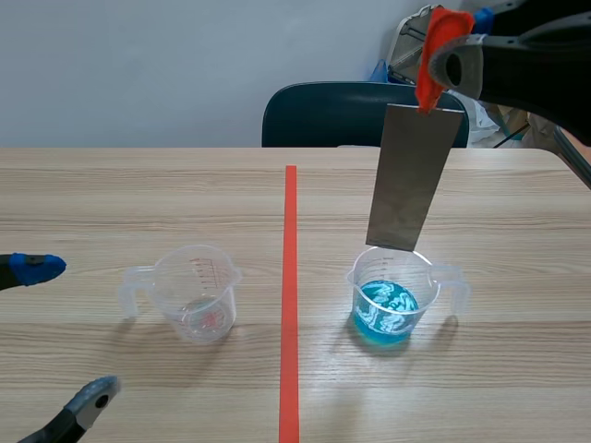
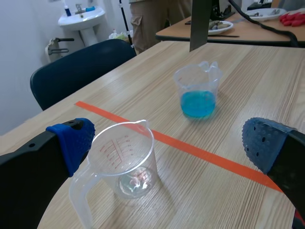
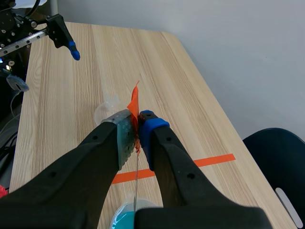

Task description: Do the redox reaction experiment

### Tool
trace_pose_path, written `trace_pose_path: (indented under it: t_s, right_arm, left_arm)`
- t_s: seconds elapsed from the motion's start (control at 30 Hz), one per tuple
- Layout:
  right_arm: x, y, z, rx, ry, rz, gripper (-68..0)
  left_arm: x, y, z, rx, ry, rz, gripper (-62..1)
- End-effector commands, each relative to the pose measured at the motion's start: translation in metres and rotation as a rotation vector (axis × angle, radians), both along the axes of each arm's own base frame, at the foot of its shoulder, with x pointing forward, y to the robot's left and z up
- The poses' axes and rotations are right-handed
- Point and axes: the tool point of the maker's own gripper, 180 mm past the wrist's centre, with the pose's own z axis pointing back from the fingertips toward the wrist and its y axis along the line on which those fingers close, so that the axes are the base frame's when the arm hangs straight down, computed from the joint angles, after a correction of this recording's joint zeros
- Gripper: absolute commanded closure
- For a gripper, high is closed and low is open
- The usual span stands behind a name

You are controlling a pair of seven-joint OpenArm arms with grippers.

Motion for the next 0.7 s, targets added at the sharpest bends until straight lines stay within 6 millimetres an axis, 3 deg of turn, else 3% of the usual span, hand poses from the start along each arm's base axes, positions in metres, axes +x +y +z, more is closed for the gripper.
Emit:
trace_pose_path:
  t_s: [0.0, 0.37, 0.67]
  right_arm:
    - [0.002, -0.001, 0.012, 0.015, -0.029, 0.006, -0.6]
    - [0.001, -0.001, 0.013, 0.020, -0.030, 0.007, -0.6]
    - [0.001, -0.001, 0.014, 0.026, -0.032, 0.009, -0.6]
  left_arm:
    - [-0.001, -0.002, 0.010, -0.021, -0.026, -0.017, -62.3]
    - [0.002, 0.006, 0.007, 0.012, -0.027, -0.014, -62.3]
    - [0.007, 0.026, 0.000, 0.052, -0.040, 0.020, -62.3]
